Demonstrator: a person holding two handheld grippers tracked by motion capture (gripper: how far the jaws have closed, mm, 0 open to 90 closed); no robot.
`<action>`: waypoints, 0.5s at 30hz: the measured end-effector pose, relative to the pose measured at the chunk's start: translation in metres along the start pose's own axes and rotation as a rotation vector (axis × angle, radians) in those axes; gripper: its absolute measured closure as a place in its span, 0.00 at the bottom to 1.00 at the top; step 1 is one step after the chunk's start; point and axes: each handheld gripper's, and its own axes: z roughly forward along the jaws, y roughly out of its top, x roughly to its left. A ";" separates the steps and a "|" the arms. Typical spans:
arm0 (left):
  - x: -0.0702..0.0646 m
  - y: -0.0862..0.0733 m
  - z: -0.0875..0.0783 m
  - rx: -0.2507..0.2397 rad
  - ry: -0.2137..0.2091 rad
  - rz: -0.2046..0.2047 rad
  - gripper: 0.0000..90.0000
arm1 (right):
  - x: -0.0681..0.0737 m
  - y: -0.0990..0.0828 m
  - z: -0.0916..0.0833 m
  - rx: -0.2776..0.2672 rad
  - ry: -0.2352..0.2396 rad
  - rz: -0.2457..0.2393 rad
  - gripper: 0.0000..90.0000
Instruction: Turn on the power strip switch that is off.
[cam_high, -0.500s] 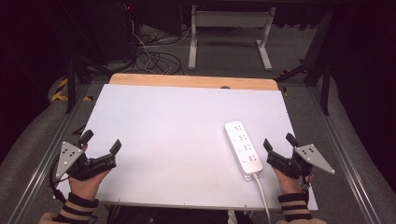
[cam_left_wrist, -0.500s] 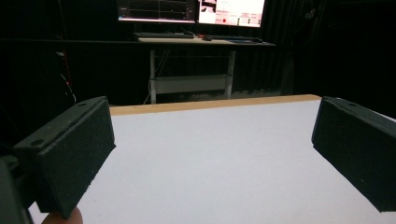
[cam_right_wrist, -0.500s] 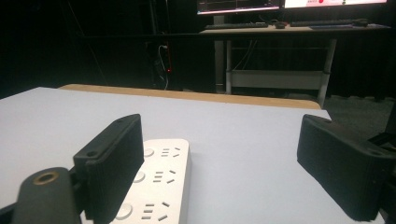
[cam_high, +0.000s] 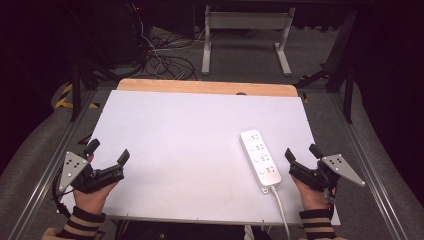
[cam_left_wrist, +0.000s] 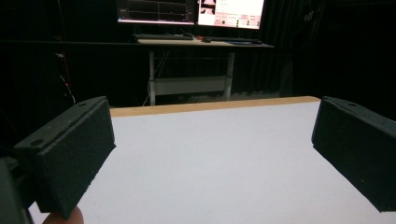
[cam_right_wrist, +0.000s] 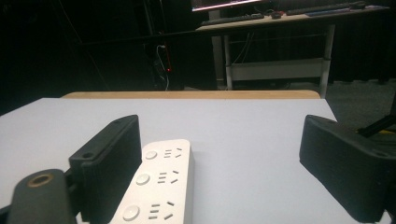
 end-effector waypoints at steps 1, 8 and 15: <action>-0.001 0.000 0.000 0.000 -0.003 -0.002 0.00 | 0.001 0.001 -0.001 -0.002 0.003 0.000 0.16; -0.001 0.000 0.002 0.002 -0.009 0.001 0.00 | 0.011 0.005 -0.009 -0.014 0.082 -0.097 0.77; -0.002 0.000 0.004 0.007 -0.017 0.006 0.00 | 0.024 0.009 -0.007 0.028 0.125 -0.167 1.00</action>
